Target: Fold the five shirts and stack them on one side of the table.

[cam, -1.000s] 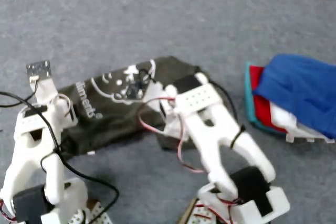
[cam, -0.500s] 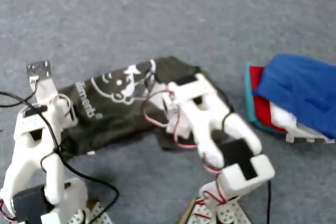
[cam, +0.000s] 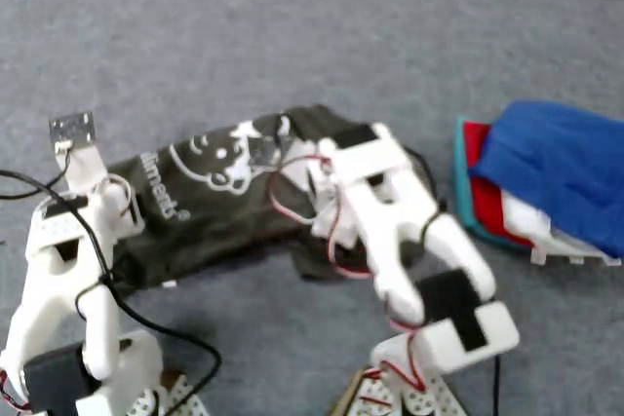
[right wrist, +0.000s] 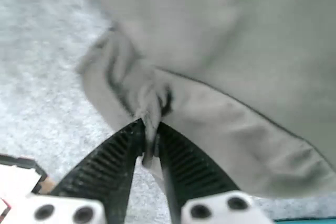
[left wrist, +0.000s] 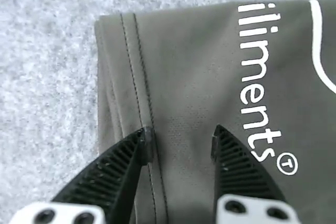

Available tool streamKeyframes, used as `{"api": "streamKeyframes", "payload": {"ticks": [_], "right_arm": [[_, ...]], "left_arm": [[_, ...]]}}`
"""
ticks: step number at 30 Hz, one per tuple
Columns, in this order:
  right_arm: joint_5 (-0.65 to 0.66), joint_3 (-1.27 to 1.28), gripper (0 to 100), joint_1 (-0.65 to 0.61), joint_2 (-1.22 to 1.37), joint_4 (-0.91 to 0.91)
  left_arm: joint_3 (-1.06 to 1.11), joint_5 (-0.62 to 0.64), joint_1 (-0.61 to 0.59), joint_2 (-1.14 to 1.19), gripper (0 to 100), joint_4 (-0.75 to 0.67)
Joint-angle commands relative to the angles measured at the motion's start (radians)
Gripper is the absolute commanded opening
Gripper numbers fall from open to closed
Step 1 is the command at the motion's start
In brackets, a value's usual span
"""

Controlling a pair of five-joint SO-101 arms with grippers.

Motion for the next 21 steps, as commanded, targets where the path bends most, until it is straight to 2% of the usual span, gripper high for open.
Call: {"api": "streamKeyframes", "payload": {"ticks": [1,9,16,19,21], "right_arm": [[-0.008,-0.045,0.4,-0.058,-0.067,0.058],[-0.021,-0.045,0.4,-0.139,-0.071,0.107],[-0.009,-0.025,0.5,-0.134,-0.059,0.100],[0.035,-0.015,0.6,-0.128,-0.064,0.100],[0.034,-0.031,4.4,-0.097,-0.099,0.106]], "left_arm": [[-0.005,-0.003,-0.003,-0.033,19,-0.017],[-0.005,-0.003,-0.003,-0.035,19,-0.017],[-0.021,-0.003,-0.005,-0.025,19,-0.012],[-0.023,-0.003,-0.005,-0.025,19,-0.011],[-0.023,-0.003,-0.006,-0.035,19,-0.008]]}}
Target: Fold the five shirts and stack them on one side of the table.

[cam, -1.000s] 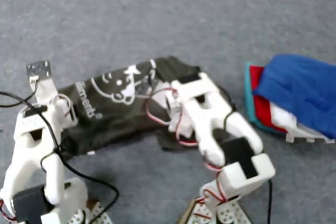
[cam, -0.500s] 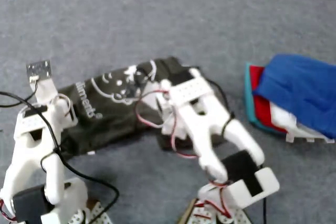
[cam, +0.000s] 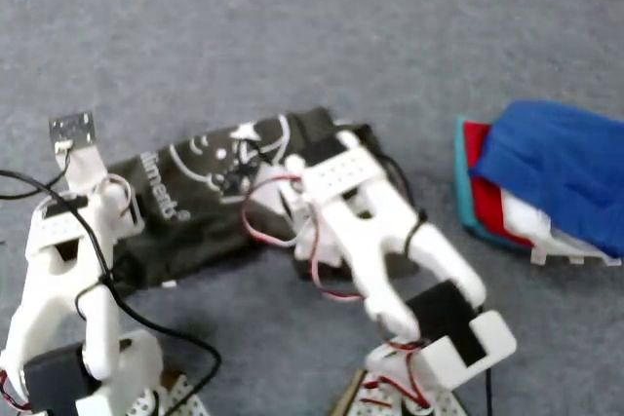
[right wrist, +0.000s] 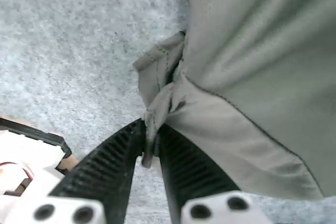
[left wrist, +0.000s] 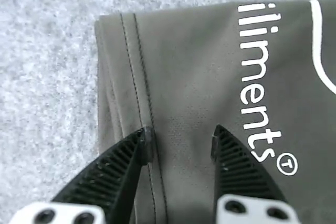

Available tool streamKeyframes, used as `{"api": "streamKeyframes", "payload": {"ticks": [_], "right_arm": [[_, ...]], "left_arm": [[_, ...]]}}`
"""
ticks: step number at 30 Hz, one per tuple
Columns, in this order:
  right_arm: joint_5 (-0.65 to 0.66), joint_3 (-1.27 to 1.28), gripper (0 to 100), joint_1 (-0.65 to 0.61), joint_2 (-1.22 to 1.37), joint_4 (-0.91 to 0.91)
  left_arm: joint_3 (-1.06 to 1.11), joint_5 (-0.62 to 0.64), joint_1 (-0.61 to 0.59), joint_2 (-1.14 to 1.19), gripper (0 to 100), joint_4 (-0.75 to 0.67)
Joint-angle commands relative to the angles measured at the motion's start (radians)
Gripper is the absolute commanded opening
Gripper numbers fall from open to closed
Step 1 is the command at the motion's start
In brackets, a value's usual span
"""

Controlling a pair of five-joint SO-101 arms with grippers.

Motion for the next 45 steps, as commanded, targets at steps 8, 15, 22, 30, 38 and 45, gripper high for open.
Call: {"api": "streamKeyframes", "payload": {"ticks": [8,15,22,30,38,45], "right_arm": [[0.118,-0.271,23.2,0.196,-0.283,0.180],[0.117,-0.490,14.6,0.277,-0.213,0.144],[0.008,-0.630,1.3,0.275,0.145,-0.094],[-0.049,-1.010,0.5,0.302,0.619,-0.112],[-0.040,-1.417,0.5,0.406,0.967,-0.012],[0.017,-1.716,0.5,0.438,1.182,0.078]], "left_arm": [[-0.087,0.038,-0.012,-0.036,19,0.100],[-0.282,0.031,-0.006,-0.143,19,0.459],[-0.210,-0.081,-0.005,-0.263,2,0.583],[0.130,-0.120,-0.005,-0.265,2,0.348],[0.157,-0.338,-0.034,-0.266,2,0.529],[0.107,-0.437,-0.091,-0.266,2,0.528]]}}
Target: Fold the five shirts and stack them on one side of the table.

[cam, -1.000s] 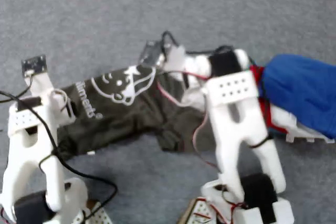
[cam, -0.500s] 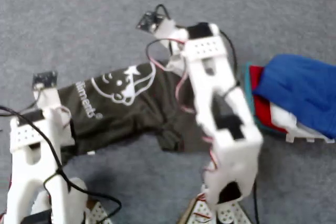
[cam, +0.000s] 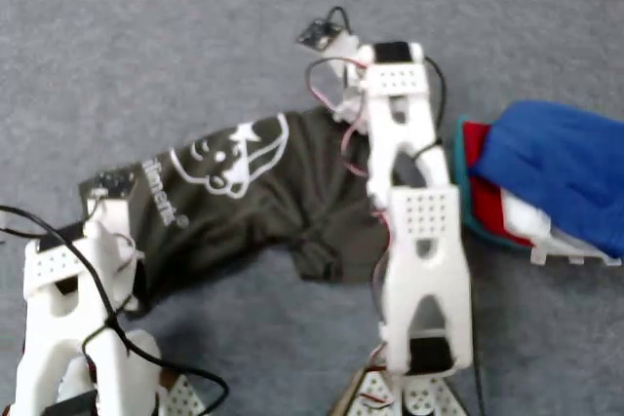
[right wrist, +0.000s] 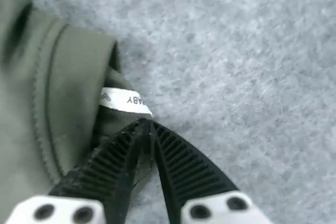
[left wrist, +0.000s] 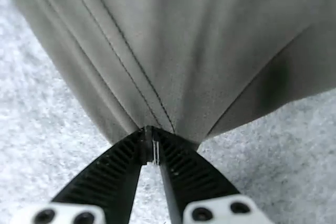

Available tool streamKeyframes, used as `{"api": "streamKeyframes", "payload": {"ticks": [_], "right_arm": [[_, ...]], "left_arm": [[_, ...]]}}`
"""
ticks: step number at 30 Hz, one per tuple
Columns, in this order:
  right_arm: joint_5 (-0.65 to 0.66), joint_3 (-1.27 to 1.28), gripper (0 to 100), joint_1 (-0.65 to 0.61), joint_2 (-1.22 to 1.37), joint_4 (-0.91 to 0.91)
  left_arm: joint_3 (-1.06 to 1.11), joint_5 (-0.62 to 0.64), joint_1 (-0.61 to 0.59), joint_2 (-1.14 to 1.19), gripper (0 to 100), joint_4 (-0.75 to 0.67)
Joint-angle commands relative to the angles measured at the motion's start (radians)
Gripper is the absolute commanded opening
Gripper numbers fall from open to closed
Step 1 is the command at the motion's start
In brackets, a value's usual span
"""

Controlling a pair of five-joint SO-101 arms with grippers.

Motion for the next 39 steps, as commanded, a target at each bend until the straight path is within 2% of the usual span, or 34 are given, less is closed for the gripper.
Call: {"api": "streamKeyframes", "payload": {"ticks": [1,8,13,17,20,25,28,33,36,39], "right_arm": [[0.031,-0.186,0.5,0.027,0.064,0.060],[0.035,-0.378,0.5,0.036,0.168,0.115],[0.035,-0.404,0.5,0.048,0.166,0.124],[0.044,-0.513,0.5,0.054,0.124,0.236],[0.063,-0.593,0.5,0.053,0.084,0.296],[0.048,-0.545,0.5,0.050,-0.012,0.307],[0.020,-0.516,0.5,0.025,-0.058,0.304],[-0.002,-0.418,0.5,-0.093,-0.053,0.282],[-0.037,-0.363,0.5,-0.122,-0.015,0.219],[-0.032,-0.325,0.5,-0.110,0.038,0.167]], "left_arm": [[-0.077,-0.052,-0.049,-0.016,2,0.009],[-0.244,-0.110,-0.117,-0.015,2,0.028],[-0.330,-0.130,-0.112,-0.015,2,0.146],[-0.410,-0.132,-0.104,-0.024,2,0.264],[-0.500,-0.132,-0.063,-0.024,2,0.384],[-0.697,-0.115,0.023,-0.024,2,0.523],[-0.779,0.018,0.043,-0.008,2,0.454],[-0.666,0.258,0.054,0.168,2,0.092],[-0.649,0.342,0.063,0.364,2,-0.100],[-0.704,0.368,0.061,0.553,2,-0.219]]}}
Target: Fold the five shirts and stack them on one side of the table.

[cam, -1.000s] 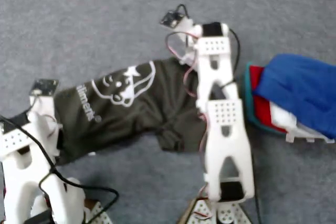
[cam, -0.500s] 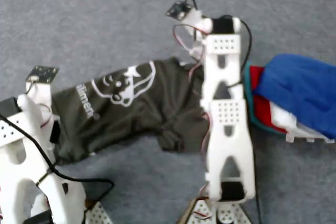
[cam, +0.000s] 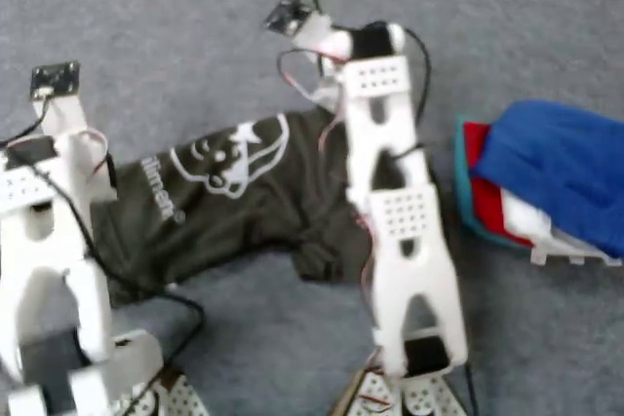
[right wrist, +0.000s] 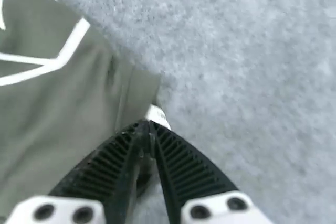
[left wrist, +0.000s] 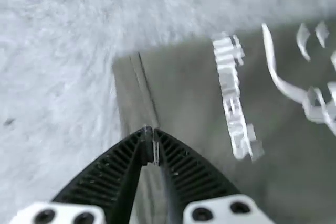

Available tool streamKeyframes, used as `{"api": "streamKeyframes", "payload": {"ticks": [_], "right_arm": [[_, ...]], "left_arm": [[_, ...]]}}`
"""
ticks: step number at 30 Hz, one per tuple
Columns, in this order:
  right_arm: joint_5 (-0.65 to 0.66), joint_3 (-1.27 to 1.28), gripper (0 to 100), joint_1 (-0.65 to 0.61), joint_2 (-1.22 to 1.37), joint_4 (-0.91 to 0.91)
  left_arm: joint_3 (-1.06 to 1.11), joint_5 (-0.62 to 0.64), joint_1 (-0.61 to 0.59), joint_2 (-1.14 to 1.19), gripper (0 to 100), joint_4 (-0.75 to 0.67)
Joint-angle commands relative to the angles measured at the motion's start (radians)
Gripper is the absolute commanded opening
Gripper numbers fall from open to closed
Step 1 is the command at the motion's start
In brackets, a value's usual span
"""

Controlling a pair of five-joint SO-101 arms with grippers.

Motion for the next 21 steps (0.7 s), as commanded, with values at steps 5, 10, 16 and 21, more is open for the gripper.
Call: {"api": "streamKeyframes", "payload": {"ticks": [5,10,16,21], "right_arm": [[0.029,0.027,0.5,0.105,0.091,-0.138],[0.081,0.027,0.5,0.171,0.124,-0.213],[0.083,0.008,0.5,0.183,0.120,-0.219],[0.083,-0.157,0.5,0.177,0.056,-0.043]], "left_arm": [[-0.196,0.029,-0.021,0.374,2,-0.129],[-0.301,0.029,-0.089,0.496,2,-0.129],[-0.358,0.029,-0.100,0.545,2,-0.126],[-0.485,0.031,-0.080,0.501,2,0.063]]}}
